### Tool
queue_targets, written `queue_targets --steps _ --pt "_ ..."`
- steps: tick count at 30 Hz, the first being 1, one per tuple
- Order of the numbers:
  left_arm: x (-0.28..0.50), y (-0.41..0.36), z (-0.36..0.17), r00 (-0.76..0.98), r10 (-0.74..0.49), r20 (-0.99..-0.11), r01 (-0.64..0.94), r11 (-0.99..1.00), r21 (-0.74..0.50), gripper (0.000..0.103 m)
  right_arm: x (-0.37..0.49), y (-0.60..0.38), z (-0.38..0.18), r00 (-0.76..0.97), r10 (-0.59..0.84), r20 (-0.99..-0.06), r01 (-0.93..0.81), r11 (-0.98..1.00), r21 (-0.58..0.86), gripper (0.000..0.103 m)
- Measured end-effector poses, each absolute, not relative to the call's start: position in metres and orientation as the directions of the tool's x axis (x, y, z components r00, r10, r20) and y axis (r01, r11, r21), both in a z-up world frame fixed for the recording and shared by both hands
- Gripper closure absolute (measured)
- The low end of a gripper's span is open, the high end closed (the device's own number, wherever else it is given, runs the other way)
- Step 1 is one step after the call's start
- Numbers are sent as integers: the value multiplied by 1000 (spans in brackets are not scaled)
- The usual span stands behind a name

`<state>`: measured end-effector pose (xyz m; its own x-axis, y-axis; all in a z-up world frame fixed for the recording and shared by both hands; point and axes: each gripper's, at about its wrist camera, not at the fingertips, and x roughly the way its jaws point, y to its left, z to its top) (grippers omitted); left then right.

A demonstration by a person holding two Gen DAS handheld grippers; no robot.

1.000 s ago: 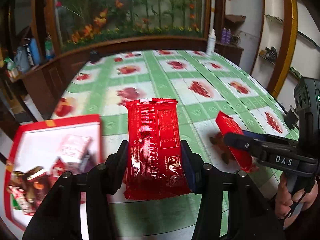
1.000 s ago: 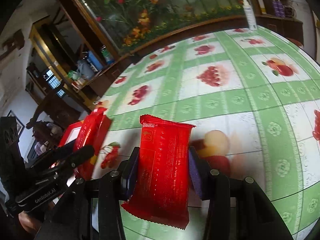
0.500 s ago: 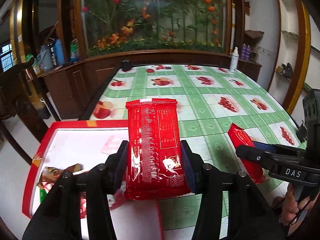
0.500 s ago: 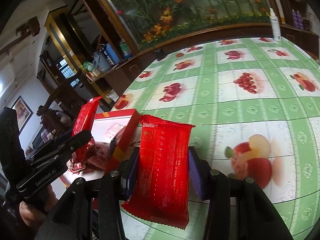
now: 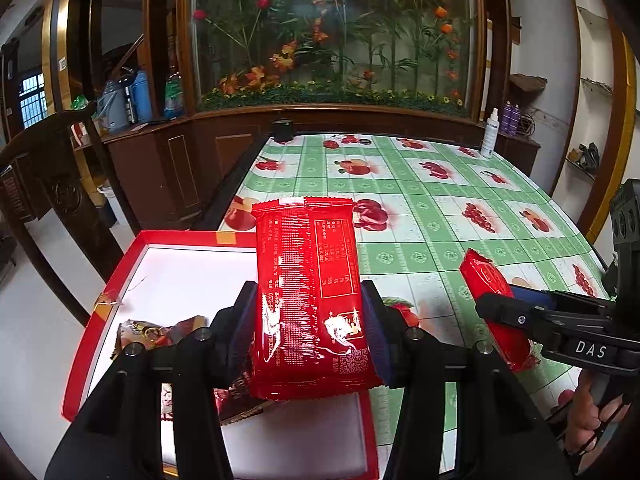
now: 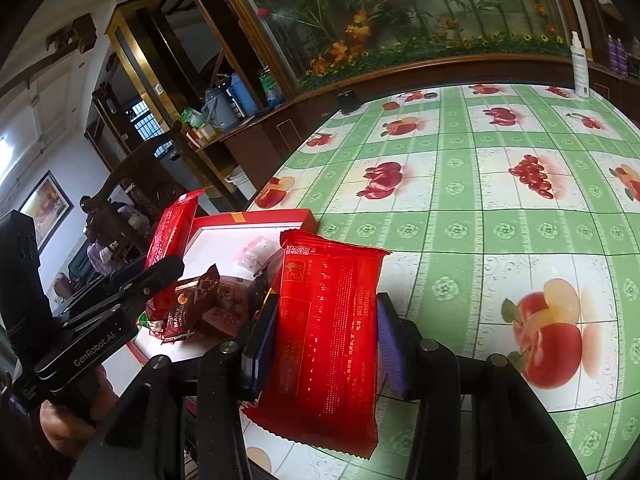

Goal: Organize snacks
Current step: 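Lower both red packets into the white tray and open both grippers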

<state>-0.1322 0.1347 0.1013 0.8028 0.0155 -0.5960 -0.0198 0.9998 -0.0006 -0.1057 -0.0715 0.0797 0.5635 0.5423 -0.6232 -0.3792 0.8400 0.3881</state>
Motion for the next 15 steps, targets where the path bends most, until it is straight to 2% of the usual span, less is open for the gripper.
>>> queue_targets --steps 15 --pt "-135 152 95 791 52 -610 -68 998 -4 54 -102 -40 87 539 571 -619 -433 818 378 56"
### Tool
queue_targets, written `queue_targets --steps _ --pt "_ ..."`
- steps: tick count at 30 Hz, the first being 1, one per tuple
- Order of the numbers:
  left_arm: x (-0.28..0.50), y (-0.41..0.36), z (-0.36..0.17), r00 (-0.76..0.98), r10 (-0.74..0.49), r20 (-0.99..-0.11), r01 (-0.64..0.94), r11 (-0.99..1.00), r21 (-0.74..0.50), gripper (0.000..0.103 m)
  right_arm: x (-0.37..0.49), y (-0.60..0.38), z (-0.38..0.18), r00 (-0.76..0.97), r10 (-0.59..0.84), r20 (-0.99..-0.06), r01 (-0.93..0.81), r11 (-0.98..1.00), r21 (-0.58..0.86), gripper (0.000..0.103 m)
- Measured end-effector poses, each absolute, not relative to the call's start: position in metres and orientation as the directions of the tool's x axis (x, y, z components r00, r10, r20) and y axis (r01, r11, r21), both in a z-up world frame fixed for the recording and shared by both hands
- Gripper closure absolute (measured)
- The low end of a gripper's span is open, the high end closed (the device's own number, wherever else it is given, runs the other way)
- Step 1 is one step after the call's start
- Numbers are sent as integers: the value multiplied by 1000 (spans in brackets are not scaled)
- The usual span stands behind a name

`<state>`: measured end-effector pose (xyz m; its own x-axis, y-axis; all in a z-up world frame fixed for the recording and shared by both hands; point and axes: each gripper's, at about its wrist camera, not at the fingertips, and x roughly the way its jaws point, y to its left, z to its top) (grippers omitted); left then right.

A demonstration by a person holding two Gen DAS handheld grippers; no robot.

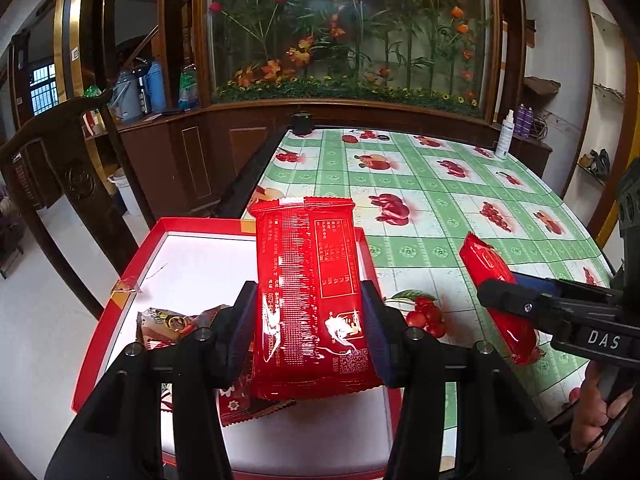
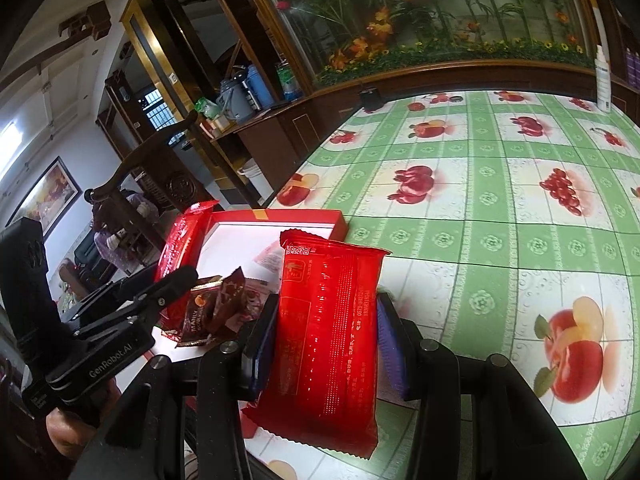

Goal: Organize snacks
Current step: 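Lower both red packets into the white tray and open both grippers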

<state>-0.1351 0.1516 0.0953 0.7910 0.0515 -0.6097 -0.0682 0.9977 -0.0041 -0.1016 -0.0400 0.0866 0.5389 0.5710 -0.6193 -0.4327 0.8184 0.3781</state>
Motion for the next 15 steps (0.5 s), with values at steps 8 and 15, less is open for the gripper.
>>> queue_targets --steps 8,15 --pt "-137 163 92 784 76 -616 -98 995 -2 54 -98 -14 97 522 599 -607 -486 794 364 56" --pt "-144 197 88 770 153 -619 -184 983 13 54 -100 18 105 500 622 -603 -547 766 336 56"
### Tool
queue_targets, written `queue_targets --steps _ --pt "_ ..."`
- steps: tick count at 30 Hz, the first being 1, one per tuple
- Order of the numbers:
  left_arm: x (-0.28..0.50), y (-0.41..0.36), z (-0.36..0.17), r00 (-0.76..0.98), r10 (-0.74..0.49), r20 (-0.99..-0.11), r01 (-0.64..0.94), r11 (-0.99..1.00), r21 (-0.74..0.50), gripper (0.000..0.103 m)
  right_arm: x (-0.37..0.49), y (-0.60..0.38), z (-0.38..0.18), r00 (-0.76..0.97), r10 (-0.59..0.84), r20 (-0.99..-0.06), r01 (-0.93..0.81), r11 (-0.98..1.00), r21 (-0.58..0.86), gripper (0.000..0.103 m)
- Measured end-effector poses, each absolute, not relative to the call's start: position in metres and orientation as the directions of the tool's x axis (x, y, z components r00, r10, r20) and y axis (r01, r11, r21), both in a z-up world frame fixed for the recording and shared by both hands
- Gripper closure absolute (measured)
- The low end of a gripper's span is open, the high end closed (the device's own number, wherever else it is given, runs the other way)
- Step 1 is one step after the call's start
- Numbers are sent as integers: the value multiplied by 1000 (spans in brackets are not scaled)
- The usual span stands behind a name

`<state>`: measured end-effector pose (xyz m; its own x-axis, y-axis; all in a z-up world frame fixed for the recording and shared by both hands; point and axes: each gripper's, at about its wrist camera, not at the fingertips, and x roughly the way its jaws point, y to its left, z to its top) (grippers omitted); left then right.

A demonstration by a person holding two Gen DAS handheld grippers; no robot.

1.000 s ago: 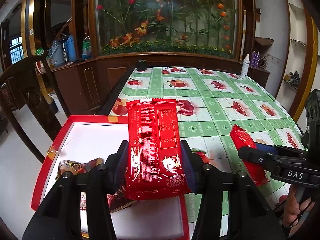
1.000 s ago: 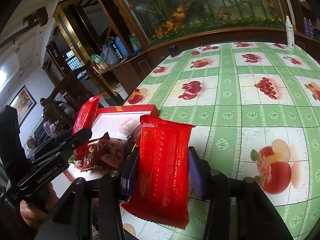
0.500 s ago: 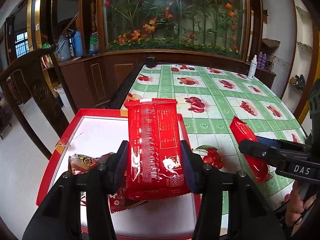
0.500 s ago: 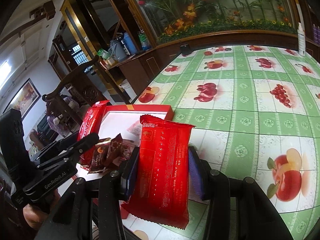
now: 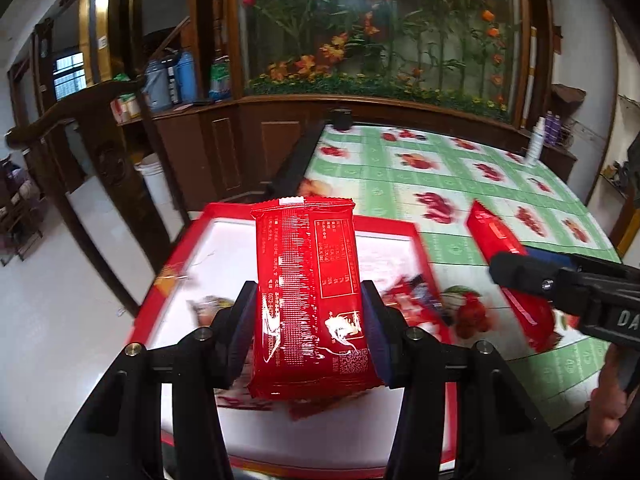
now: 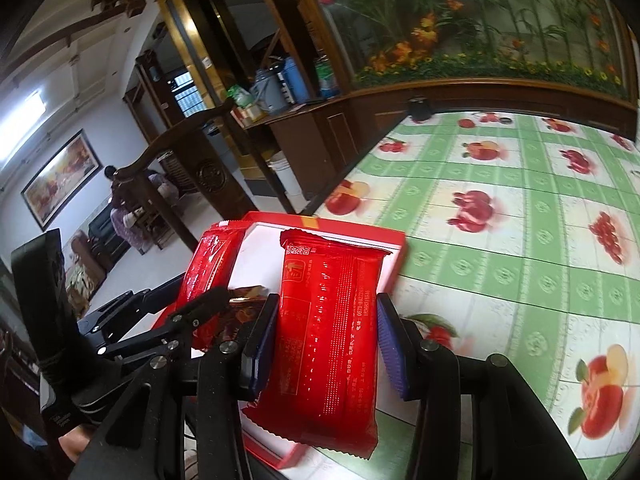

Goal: Organize snacks
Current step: 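Lower both red packets into the white tray and open both grippers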

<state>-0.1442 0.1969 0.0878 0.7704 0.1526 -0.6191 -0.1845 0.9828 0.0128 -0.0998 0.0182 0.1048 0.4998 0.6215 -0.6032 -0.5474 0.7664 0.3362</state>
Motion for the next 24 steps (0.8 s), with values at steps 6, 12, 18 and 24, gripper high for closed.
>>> queue_targets --steps 6,12,18,24 --pt "-148 219 79 749 202 -632 -241 970 24 54 -98 44 105 473 633 -613 -580 747 325 56" --pt "-150 224 77 744 211 -634 -252 967 27 54 -103 77 108 443 649 -618 -636 714 293 56" --pt "-149 227 76 740 215 -637 -256 966 29 54 -105 99 115 456 653 -605 -668 700 252 56" --pt "-145 233 75 732 231 -641 -271 962 38 54 -98 109 114 461 648 -606 -667 704 245 56"
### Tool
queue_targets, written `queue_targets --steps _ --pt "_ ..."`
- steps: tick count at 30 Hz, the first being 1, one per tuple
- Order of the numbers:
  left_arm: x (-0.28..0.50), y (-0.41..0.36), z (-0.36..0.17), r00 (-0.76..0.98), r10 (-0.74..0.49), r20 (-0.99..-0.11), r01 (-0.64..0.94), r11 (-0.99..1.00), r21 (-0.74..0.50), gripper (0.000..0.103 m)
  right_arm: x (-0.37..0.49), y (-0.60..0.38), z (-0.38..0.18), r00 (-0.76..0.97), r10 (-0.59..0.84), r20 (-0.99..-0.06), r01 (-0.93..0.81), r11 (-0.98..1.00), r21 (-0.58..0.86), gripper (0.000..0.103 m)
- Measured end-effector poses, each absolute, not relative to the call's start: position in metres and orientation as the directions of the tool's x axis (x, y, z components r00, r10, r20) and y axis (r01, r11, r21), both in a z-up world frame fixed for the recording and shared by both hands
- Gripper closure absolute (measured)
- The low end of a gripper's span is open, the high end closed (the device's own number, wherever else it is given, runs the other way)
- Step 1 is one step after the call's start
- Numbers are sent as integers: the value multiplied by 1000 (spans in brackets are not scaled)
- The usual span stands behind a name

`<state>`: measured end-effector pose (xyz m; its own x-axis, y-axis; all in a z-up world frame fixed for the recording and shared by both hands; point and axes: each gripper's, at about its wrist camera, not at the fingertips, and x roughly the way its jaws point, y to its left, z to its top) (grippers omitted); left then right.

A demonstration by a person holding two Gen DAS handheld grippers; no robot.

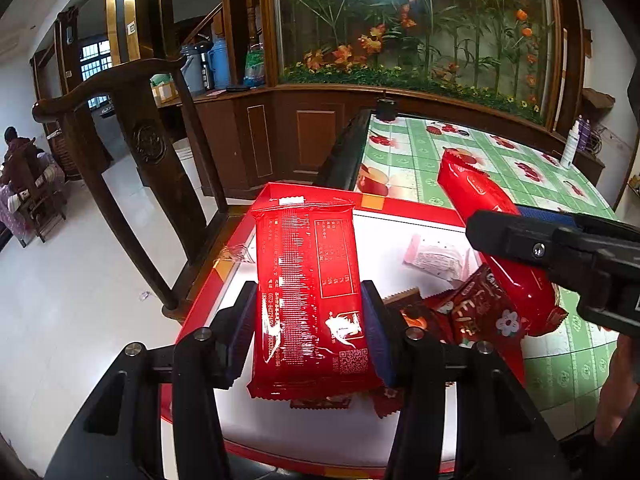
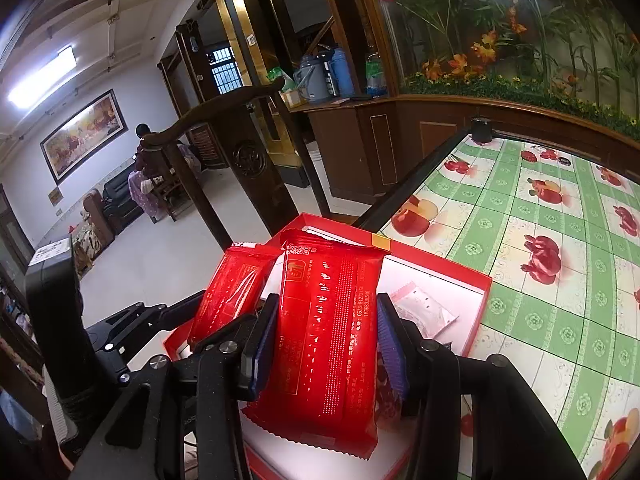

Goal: Organize snacks
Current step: 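Lower both red packets into the white tray and open both grippers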

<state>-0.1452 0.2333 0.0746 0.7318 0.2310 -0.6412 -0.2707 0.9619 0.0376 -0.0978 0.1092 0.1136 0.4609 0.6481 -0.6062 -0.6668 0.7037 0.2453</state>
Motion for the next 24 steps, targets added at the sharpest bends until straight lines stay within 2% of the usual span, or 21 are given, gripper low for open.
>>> queue_targets --steps 21,24 --pt "-133 238 69 712 261 -652 -285 956 71 54 -85 110 97 467 632 -618 -623 731 278 56" --pt "-131 237 70 707 277 -651 -298 951 81 51 -86 110 98 477 627 -615 -624 735 265 53"
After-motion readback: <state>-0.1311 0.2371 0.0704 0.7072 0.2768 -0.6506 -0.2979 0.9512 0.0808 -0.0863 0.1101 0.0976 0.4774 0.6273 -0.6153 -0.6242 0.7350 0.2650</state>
